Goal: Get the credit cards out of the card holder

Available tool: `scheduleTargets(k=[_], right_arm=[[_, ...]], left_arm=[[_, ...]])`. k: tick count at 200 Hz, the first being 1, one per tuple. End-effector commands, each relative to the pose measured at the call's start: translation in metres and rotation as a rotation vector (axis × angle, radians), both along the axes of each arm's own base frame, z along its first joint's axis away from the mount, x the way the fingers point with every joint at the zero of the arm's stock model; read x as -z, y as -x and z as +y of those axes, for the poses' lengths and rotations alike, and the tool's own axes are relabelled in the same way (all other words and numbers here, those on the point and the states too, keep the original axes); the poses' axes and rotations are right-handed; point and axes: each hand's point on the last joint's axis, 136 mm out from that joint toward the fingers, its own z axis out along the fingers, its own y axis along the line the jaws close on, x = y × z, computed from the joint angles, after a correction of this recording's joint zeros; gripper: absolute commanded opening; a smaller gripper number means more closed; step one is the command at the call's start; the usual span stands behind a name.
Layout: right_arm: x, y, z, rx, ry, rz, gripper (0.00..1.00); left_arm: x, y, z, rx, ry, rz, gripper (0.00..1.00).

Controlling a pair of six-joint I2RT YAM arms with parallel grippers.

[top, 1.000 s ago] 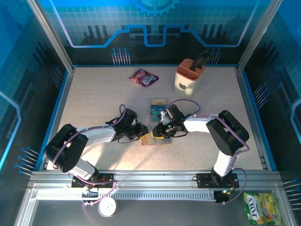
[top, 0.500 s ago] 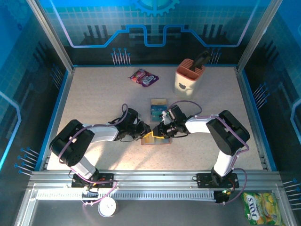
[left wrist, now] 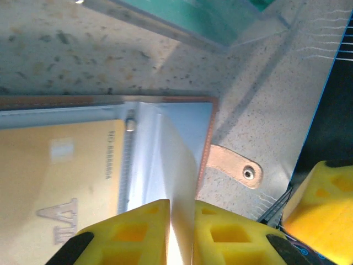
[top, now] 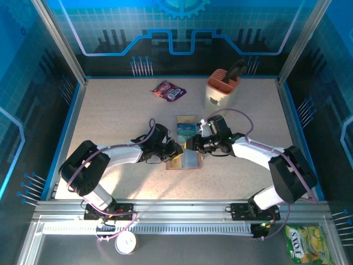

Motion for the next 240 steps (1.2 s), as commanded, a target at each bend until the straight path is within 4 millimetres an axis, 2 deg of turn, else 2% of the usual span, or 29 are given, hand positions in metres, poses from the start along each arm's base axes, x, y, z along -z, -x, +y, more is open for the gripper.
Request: scheduleTargets(k=[1, 42, 93, 123, 140, 178, 207, 240], right_arm=[[0.003, 0.003, -0.020, 0.032, 0.041, 0.007, 0.34], [-0.001, 0.004, -0.035, 0.062, 0.041, 0.001, 0.34], [0.001, 0.008, -0.040, 0.071, 0.046, 0.003, 0.34], [0.001, 0.009, -0.041, 0.073, 0.050, 0.000, 0.35], [0.000, 0.009, -0.042, 0.076, 0.054, -0.005, 0.35], [-0.001, 0.010, -0.043, 0.079, 0.053, -0.003, 0.35], [0.001, 0.009, -0.038, 0.076, 0.044, 0.007, 0.35], [0.004, 0.008, -0.026, 0.053, 0.046, 0.015, 0.35]], left_arm=[[-0.006, 0.000, -0.006, 0.028, -0.029, -0.014, 0.18], [0.003, 0.000, -0.025, 0.069, -0.044, 0.002, 0.18], [0.010, -0.003, -0.050, 0.104, -0.027, 0.016, 0.19], [0.013, -0.003, -0.059, 0.121, -0.025, 0.024, 0.25], [0.008, -0.004, -0.063, 0.131, -0.007, 0.010, 0.31], [-0.007, -0.009, -0.059, 0.113, 0.000, -0.045, 0.41], [-0.016, -0.011, -0.051, 0.099, 0.008, -0.079, 0.43], [-0.016, -0.009, -0.033, 0.063, 0.007, -0.081, 0.42]])
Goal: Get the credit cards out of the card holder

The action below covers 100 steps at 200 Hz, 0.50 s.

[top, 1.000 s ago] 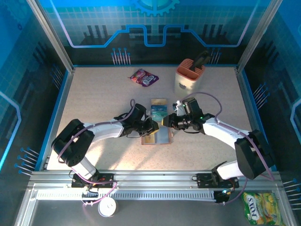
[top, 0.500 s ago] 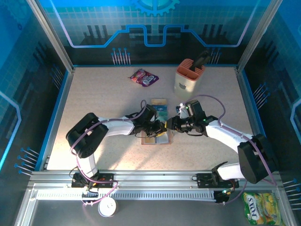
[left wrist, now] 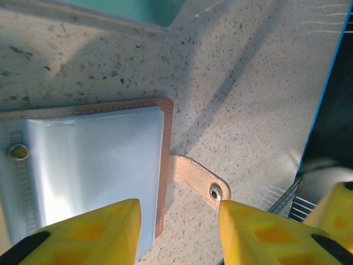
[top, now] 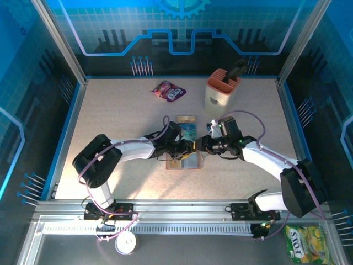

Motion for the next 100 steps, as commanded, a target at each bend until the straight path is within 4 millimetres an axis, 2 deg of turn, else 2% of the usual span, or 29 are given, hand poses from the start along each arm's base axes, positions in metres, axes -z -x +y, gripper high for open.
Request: scheduleTargets(k=[1, 58, 100], right_arm=[[0.008, 0.001, 0.007, -0.009, 0.019, 0.027, 0.35], [0.015, -0.001, 0.032, -0.050, 0.034, 0.045, 0.35], [0.023, -0.002, 0.057, -0.090, 0.044, 0.062, 0.35]], left_arm=[[-0.016, -0.003, 0.010, -0.013, 0.030, -0.056, 0.42], [-0.012, 0.002, 0.048, -0.086, 0.021, -0.046, 0.40], [-0.009, 0.011, 0.078, -0.142, -0.002, -0.031, 0.39]])
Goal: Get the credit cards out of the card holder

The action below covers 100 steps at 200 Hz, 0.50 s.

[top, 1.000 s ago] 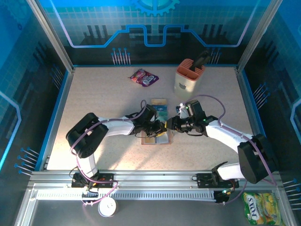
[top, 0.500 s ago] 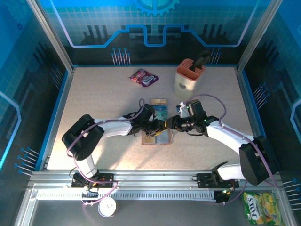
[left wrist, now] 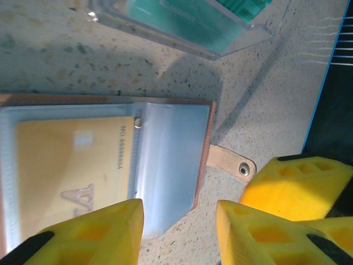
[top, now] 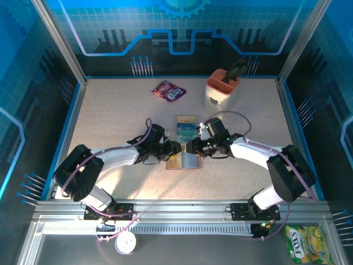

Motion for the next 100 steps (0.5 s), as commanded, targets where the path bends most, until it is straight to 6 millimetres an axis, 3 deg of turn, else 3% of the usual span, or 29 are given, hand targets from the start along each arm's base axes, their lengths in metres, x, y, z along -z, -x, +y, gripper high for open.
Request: scheduleTargets(k=[1, 35, 44, 100], right_arm=[[-0.003, -0.006, 0.018, -0.011, -0.004, -0.009, 0.35], [0.013, 0.002, 0.035, -0.055, 0.018, 0.029, 0.34], [0.007, -0.003, 0.042, -0.063, 0.006, 0.012, 0.34], [0.018, 0.002, 0.043, -0.067, 0.016, 0.033, 0.34]], left_arm=[[-0.001, 0.003, 0.018, -0.036, -0.014, -0.010, 0.39], [0.005, 0.011, 0.039, -0.083, -0.017, 0.013, 0.37], [0.007, 0.012, 0.042, -0.089, -0.019, 0.017, 0.35], [0.018, 0.012, 0.041, -0.084, -0.031, 0.047, 0.21]])
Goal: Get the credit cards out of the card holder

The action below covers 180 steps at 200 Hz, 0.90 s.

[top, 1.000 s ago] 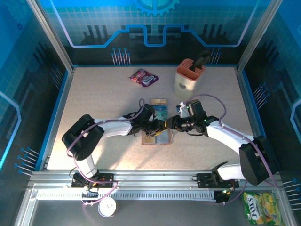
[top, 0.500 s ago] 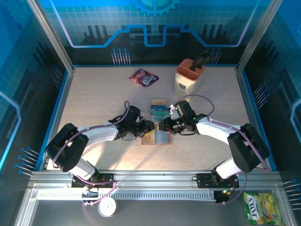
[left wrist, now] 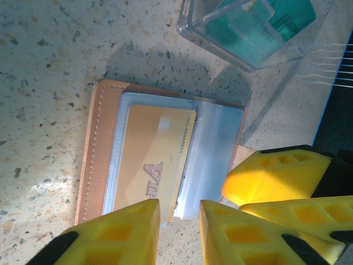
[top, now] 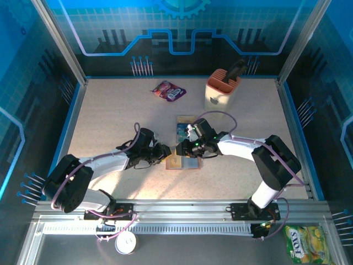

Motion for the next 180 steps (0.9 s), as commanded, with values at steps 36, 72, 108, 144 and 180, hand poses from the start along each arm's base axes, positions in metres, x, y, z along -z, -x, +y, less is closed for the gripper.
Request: scheduleTargets(k=[36, 72, 108, 144, 180], right_arm=[[0.006, -0.001, 0.005, -0.004, 0.001, 0.007, 0.34], [0.012, -0.001, 0.005, -0.004, 0.008, 0.019, 0.34], [0.019, -0.001, 0.005, 0.001, 0.016, 0.033, 0.34], [0.022, 0.001, 0.005, 0.001, 0.021, 0.043, 0.34], [0.026, 0.004, 0.006, -0.003, 0.031, 0.051, 0.37]], left_arm=[[0.017, 0.001, 0.004, 0.002, -0.043, 0.047, 0.12], [0.027, 0.002, 0.005, 0.016, -0.064, 0.068, 0.07], [0.038, 0.003, 0.007, 0.028, -0.101, 0.082, 0.06], [0.042, 0.005, 0.010, 0.037, -0.126, 0.091, 0.04], [0.043, 0.007, 0.013, 0.036, -0.134, 0.091, 0.04]])
